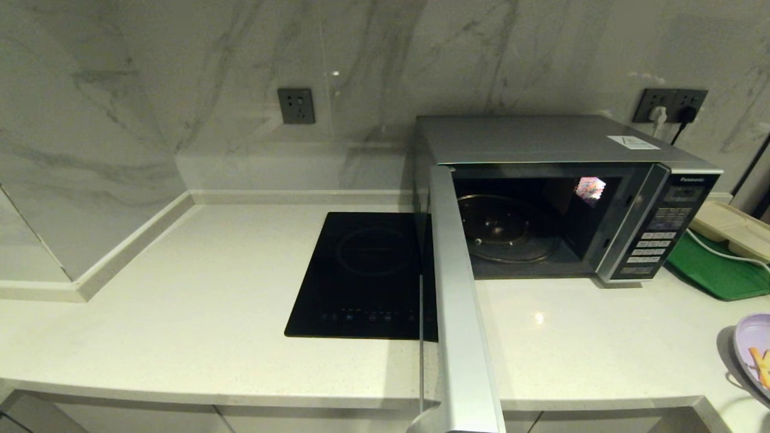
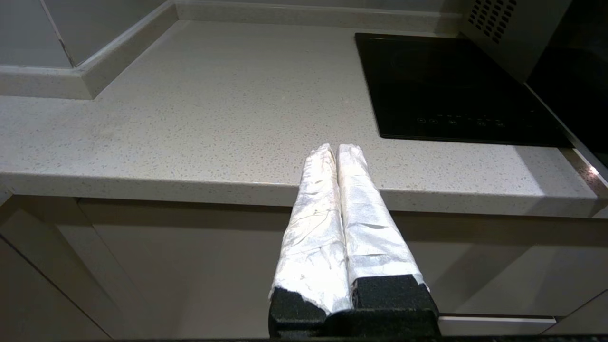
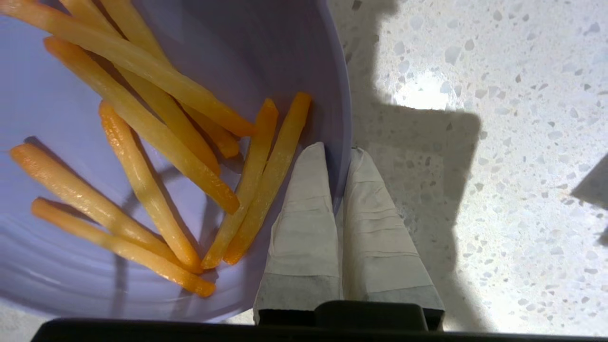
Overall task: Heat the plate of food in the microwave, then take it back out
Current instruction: Put the plate in the microwave oven
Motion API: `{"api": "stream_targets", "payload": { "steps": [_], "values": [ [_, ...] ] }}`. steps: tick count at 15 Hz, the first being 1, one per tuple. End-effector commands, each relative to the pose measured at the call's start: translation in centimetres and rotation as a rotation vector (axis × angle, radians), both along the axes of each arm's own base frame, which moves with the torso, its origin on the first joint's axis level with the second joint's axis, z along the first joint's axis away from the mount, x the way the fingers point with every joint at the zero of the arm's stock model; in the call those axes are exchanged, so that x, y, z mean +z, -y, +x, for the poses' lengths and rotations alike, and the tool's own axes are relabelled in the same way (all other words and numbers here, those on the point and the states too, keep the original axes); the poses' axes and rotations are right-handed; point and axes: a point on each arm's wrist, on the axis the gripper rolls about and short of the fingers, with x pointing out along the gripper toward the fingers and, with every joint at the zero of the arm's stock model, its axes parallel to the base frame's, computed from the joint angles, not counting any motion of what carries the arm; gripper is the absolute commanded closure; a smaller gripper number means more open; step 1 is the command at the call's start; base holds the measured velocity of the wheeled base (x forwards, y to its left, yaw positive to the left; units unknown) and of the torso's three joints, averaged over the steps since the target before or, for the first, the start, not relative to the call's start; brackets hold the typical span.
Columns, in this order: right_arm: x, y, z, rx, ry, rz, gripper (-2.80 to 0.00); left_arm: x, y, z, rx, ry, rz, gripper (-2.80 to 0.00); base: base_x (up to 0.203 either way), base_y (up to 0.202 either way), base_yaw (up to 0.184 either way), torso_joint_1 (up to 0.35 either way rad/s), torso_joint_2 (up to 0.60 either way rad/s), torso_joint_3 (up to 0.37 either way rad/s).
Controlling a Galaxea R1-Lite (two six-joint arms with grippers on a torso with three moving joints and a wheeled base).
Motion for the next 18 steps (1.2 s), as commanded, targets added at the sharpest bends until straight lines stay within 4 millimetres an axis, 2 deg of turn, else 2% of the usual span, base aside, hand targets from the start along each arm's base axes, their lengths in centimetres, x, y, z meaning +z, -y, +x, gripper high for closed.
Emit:
{"api": "stream_targets", "payload": {
  "steps": [1, 10, 15, 18],
  "values": [
    [1.2, -0.6, -0.3, 0.057, 0.023, -0.025, 0.00, 0.0, 0.0, 0.0, 0.000, 0.000, -0.001, 0.00, 0.000, 0.000, 0.000, 0.000, 0.00, 0.000],
    [2.2, -2.5, -1.4, 0.193, 0.051, -0.020, 0.00, 0.0, 0.0, 0.0, 0.000, 0.000, -0.001, 0.00, 0.000, 0.000, 0.000, 0.000, 0.00, 0.000],
    [2.1, -5.3, -1.2, 0.282, 0.044, 0.010, 0.00, 0.0, 0.0, 0.0, 0.000, 0.000, -0.001, 0.00, 0.000, 0.000, 0.000, 0.000, 0.00, 0.000],
    [2.9, -7.4, -0.8, 0.353, 0.075, 0.014, 0.00, 0.0, 0.0, 0.0, 0.000, 0.000, -0.001, 0.00, 0.000, 0.000, 0.000, 0.000, 0.00, 0.000]
  ]
}}
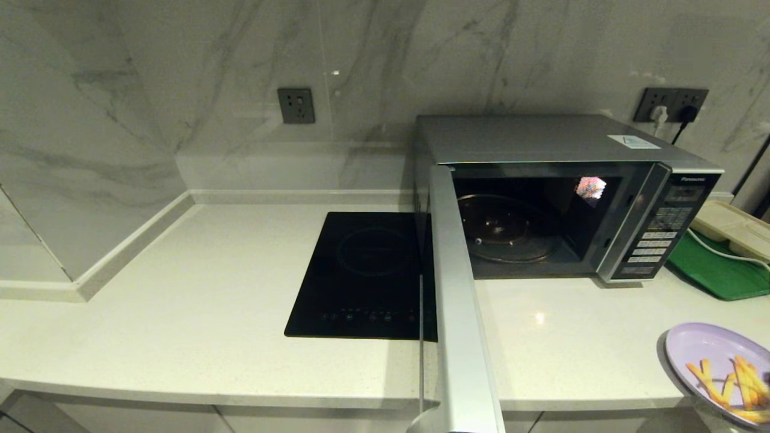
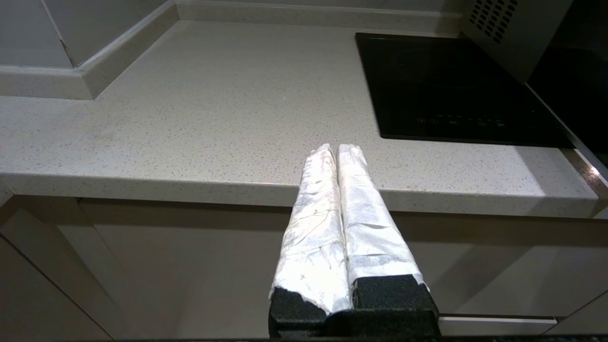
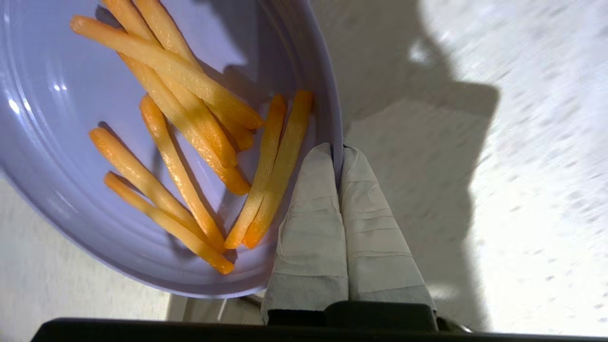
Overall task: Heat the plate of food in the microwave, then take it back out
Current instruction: Put the plate in the microwave oven
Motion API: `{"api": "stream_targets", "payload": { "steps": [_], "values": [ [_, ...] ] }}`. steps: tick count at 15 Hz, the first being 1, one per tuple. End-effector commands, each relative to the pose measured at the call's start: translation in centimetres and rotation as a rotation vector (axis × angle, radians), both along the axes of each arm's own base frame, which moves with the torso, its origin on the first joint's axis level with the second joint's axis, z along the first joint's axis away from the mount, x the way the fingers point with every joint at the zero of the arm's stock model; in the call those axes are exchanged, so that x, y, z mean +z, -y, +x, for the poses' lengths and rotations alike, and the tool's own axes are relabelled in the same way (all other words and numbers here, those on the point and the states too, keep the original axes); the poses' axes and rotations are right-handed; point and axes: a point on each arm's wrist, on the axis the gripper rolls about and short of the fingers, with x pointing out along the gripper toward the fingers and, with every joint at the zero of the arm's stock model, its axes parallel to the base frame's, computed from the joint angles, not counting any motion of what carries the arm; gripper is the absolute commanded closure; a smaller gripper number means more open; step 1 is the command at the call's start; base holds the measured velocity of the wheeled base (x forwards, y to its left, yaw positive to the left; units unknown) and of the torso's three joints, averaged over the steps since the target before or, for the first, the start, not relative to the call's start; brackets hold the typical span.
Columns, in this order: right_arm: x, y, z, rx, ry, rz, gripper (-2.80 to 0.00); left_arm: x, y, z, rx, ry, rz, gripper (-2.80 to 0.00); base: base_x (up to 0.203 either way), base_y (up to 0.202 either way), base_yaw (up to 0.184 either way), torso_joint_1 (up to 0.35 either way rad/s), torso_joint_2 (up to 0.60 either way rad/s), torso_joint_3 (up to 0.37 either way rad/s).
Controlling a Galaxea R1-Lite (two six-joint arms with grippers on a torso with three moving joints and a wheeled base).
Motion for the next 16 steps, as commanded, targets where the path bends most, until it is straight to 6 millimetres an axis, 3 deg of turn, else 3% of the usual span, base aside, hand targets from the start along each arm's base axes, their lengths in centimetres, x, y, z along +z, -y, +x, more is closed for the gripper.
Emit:
{"api": "stream_targets", "payload": {
  "steps": [1, 10, 16],
  "values": [
    [1.2, -2.0, 0.2, 0.059, 0.035, -0.014, 0.00, 0.0, 0.0, 0.0, 0.001, 0.000, -0.001, 0.00, 0.000, 0.000, 0.000, 0.000, 0.00, 0.000],
    [3.3, -9.4, 3.4, 0.218, 0.104, 0.029, 0.00, 0.0, 0.0, 0.0, 0.001, 0.000, -0.001, 0.00, 0.000, 0.000, 0.000, 0.000, 0.00, 0.000],
    [5.6, -15.6, 6.6, 0.334, 0.207, 0.084, 0.00, 0.0, 0.0, 0.0, 0.001, 0.000, -0.001, 0.00, 0.000, 0.000, 0.000, 0.000, 0.00, 0.000]
  ]
}}
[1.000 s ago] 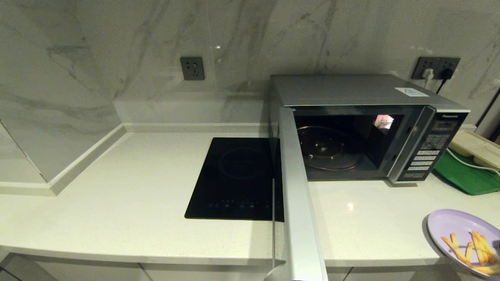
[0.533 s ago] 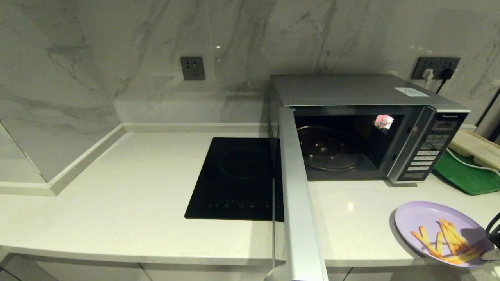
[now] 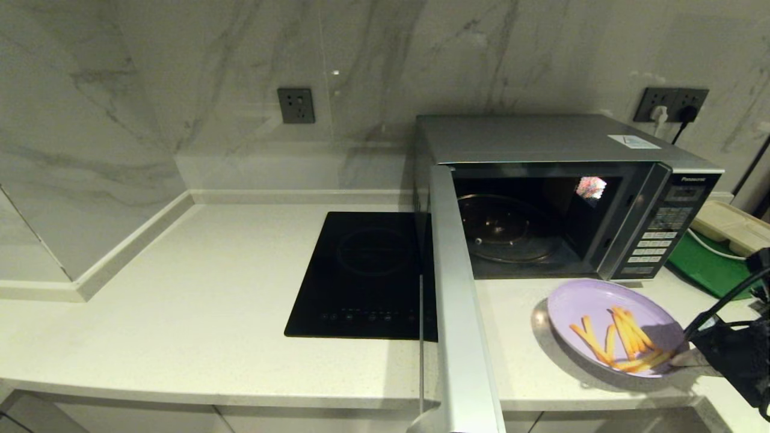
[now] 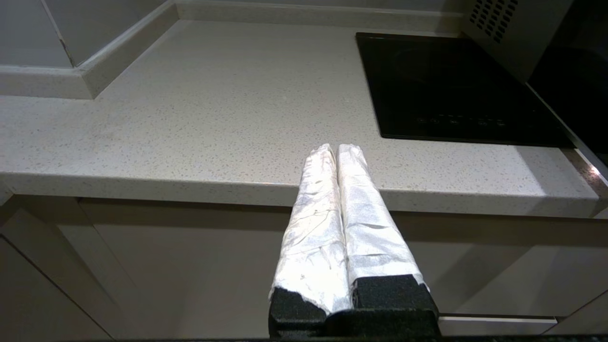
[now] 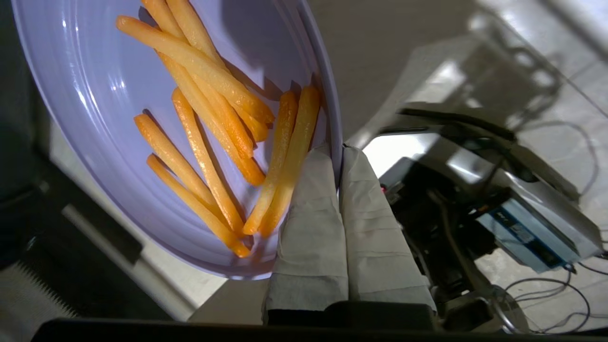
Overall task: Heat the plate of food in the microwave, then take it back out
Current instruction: Put the plate in the microwave oven
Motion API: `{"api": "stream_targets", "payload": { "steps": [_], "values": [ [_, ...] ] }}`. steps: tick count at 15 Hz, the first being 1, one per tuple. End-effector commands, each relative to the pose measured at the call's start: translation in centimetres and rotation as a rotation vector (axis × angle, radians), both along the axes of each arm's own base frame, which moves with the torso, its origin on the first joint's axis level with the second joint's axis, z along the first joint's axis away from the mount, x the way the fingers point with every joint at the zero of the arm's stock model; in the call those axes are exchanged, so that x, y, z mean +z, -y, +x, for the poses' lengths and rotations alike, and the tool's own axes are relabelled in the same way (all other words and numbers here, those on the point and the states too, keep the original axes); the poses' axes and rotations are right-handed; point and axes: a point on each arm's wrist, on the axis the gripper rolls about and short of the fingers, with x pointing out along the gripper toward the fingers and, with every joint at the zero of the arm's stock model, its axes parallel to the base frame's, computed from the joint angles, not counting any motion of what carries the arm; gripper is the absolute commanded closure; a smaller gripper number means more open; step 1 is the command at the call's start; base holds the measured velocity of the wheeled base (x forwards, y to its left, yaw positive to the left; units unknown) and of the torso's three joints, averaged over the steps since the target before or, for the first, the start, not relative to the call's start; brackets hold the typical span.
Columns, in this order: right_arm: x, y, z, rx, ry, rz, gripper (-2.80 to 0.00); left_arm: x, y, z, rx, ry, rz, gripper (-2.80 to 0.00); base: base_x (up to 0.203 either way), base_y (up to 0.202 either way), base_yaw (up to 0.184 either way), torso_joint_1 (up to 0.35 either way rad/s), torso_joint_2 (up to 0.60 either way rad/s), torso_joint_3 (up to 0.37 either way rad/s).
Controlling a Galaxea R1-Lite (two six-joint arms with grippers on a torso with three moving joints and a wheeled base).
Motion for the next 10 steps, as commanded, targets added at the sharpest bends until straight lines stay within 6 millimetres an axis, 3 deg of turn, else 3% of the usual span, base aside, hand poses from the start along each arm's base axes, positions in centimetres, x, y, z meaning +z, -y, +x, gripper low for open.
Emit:
{"api": "stream_targets", "payload": {
  "steps": [1, 3, 10],
  "values": [
    [1.7, -2.6, 1.5, 0.058, 0.068, 0.018, 0.00, 0.0, 0.0, 0.0, 0.001, 0.000, -0.001, 0.00, 0.000, 0.000, 0.000, 0.000, 0.00, 0.000],
    [3.0, -4.1, 2.7, 0.075, 0.107, 0.039, 0.00, 0.0, 0.0, 0.0, 0.001, 0.000, -0.001, 0.00, 0.000, 0.000, 0.000, 0.000, 0.00, 0.000],
    [2.9, -8.6, 9.3, -0.032, 0.118, -0.024, 0.00, 0.0, 0.0, 0.0, 0.001, 0.000, -0.001, 0.00, 0.000, 0.000, 0.000, 0.000, 0.00, 0.000]
  ]
}}
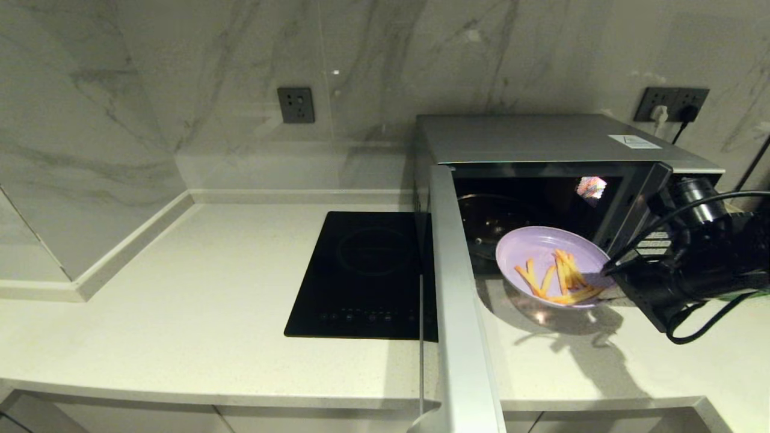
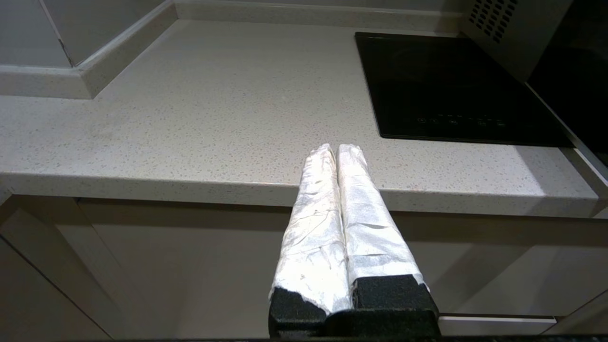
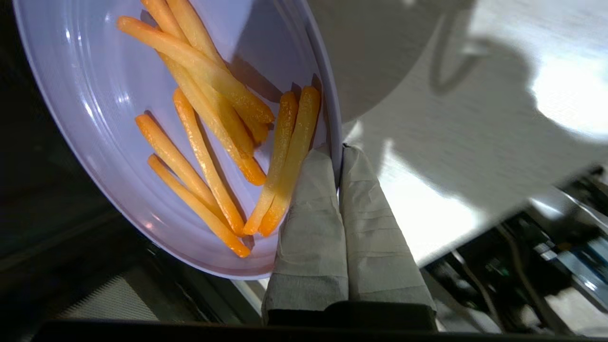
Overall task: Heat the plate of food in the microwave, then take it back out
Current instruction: Put the plate in the microwave oven
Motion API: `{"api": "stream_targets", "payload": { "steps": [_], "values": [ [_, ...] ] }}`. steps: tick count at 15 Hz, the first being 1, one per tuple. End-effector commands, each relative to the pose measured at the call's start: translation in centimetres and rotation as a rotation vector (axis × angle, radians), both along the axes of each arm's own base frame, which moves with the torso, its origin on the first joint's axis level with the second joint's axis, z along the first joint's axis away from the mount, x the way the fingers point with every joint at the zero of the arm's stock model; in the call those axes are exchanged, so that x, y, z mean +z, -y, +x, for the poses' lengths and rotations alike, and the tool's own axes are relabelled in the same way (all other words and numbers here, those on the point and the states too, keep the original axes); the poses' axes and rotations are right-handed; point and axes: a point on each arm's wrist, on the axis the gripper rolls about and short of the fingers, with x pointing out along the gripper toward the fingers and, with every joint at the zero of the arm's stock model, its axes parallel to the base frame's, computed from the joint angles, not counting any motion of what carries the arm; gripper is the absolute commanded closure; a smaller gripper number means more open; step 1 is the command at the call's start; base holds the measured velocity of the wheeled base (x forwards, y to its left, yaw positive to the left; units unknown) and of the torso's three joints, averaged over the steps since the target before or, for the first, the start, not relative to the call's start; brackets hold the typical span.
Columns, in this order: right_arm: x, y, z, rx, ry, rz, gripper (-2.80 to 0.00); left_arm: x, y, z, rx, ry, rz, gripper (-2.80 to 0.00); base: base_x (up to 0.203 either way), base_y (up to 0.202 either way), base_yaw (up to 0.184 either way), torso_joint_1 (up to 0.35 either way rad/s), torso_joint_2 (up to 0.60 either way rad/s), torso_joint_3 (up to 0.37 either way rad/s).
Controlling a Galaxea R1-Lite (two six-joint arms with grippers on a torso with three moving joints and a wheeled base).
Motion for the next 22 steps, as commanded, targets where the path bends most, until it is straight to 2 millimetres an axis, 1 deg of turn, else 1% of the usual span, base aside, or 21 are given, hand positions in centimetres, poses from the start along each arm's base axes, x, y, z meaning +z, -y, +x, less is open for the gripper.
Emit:
{"api": "stream_targets", "payload": {
  "steps": [1, 5, 6, 8, 13, 17, 22],
  "values": [
    [-1.1, -2.1, 2.9, -0.030, -0.008, -0.036, 0.00, 0.0, 0.0, 0.0, 0.001, 0.000, -0.001, 0.00, 0.000, 0.000, 0.000, 0.000, 0.00, 0.000],
    [0.3, -3.4, 5.5, -0.075, 0.027, -0.013, 0.00, 0.0, 0.0, 0.0, 0.001, 0.000, -0.001, 0.00, 0.000, 0.000, 0.000, 0.000, 0.00, 0.000],
    [0.3, -3.7, 6.2, -0.095, 0.023, 0.004, 0.00, 0.0, 0.0, 0.0, 0.001, 0.000, -0.001, 0.00, 0.000, 0.000, 0.000, 0.000, 0.00, 0.000],
    [-0.5, -4.2, 7.6, -0.132, 0.001, 0.030, 0.00, 0.0, 0.0, 0.0, 0.001, 0.000, -0.001, 0.00, 0.000, 0.000, 0.000, 0.000, 0.00, 0.000],
    [-0.5, -4.5, 9.8, -0.165, 0.040, 0.076, 0.00, 0.0, 0.0, 0.0, 0.001, 0.000, -0.001, 0.00, 0.000, 0.000, 0.000, 0.000, 0.00, 0.000],
    [-1.2, -4.7, 11.2, -0.165, 0.053, 0.081, 0.00, 0.0, 0.0, 0.0, 0.001, 0.000, -0.001, 0.00, 0.000, 0.000, 0.000, 0.000, 0.00, 0.000],
    [-1.2, -4.8, 11.6, -0.146, 0.060, 0.078, 0.00, 0.0, 0.0, 0.0, 0.001, 0.000, -0.001, 0.00, 0.000, 0.000, 0.000, 0.000, 0.00, 0.000]
  ]
}}
